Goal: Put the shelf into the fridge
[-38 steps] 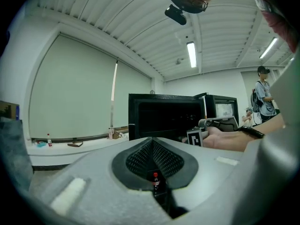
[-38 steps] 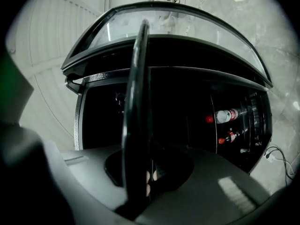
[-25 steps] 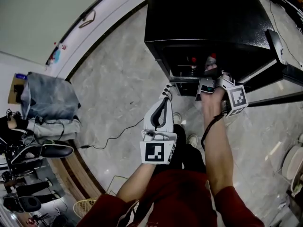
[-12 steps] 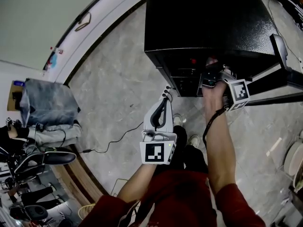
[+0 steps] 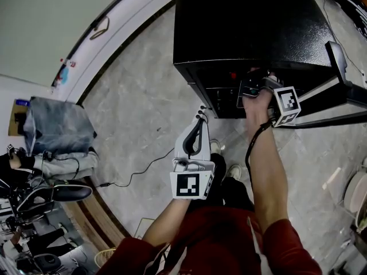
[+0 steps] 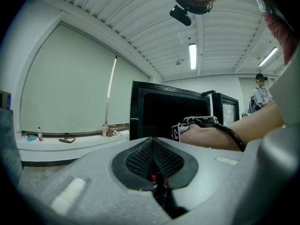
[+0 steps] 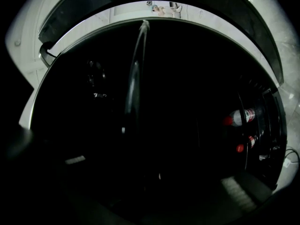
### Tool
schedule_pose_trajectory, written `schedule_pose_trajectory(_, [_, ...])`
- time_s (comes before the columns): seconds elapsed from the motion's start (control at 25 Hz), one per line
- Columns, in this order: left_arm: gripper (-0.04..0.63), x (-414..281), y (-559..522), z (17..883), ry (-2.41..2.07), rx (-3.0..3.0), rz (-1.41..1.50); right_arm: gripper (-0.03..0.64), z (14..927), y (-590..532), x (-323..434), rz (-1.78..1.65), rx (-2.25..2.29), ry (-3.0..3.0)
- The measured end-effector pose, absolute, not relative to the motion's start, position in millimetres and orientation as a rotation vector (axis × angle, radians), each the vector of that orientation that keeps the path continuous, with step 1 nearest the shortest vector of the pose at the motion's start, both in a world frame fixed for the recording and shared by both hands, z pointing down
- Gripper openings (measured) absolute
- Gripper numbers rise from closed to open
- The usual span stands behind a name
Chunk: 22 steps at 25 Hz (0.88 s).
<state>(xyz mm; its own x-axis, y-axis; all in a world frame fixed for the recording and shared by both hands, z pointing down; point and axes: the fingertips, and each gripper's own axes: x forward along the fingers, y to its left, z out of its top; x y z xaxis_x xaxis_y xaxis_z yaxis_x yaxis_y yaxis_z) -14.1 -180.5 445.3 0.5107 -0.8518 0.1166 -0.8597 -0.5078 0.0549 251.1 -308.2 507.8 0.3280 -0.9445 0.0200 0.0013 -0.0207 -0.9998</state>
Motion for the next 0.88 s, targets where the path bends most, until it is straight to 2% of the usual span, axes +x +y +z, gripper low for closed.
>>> schedule_pose_trajectory(0.16, [0.000,-15.1,-175.9,446.4,-1.506,2.642,0.118,0.172,494.1,-306.9,248.3,-0.937,-1.319,0.995])
schedule_pose_trajectory(0.28, [0.000,-14.8,-171.2,447.9,-1.504,2.641,0.115,0.228,491.2,-302.5,244.0,-0.933,-1.311,1.031])
schedule_pose_trajectory(0.52, [0.000,-16.7,-161.2,450.8,-1.511,2.626,0.099,0.268,486.3,-285.1,232.8,-0.934,-1.309,1.105])
schedule_pose_trajectory(0.88, [0.000,-14.9,-152.0,448.6,-1.527,2.629,0.063,0.270,500.7,-222.3,217.6,-0.975,-1.345,1.235])
